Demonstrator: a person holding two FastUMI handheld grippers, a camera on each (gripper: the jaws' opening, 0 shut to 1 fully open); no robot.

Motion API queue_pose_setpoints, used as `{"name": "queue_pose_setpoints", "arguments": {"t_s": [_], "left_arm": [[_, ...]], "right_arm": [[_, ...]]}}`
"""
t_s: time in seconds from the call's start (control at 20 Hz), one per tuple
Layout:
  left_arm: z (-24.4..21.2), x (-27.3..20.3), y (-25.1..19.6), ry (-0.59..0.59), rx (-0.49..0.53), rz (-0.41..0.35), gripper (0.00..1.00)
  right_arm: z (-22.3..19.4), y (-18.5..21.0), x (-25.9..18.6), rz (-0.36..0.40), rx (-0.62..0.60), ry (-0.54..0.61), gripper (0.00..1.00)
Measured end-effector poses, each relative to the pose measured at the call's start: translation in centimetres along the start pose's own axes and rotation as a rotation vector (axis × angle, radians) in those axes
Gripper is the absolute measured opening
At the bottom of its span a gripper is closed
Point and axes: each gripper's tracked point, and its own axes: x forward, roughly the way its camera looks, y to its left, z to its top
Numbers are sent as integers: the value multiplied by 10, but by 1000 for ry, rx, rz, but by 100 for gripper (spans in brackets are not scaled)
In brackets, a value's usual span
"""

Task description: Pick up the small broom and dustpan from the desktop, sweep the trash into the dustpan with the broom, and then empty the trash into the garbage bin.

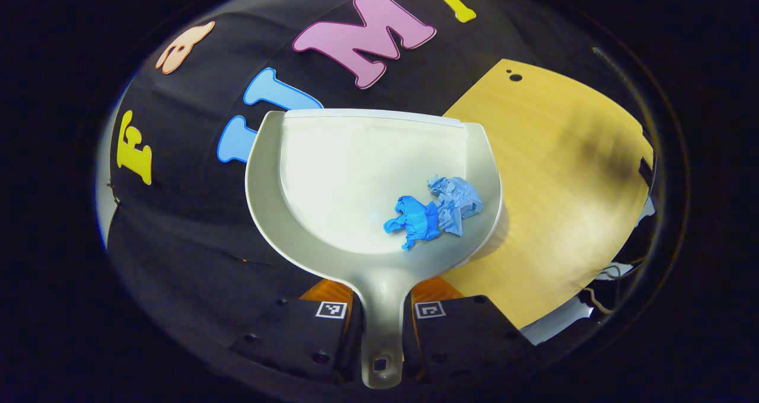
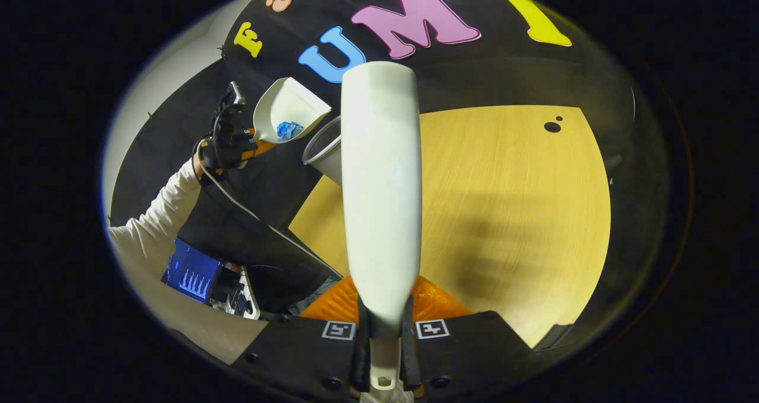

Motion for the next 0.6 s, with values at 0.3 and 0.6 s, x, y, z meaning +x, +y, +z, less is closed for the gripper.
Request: {"name": "queue_pose_setpoints", "arguments": {"t_s": [0.3, 0.6], "left_arm": [[-8, 28, 36, 97, 364, 147, 25], [-2, 25, 54, 69, 656, 316, 25]], "right_arm": [[-30, 4, -13, -52, 76, -20, 23], [-40, 5, -14, -140, 165, -39, 22]]}}
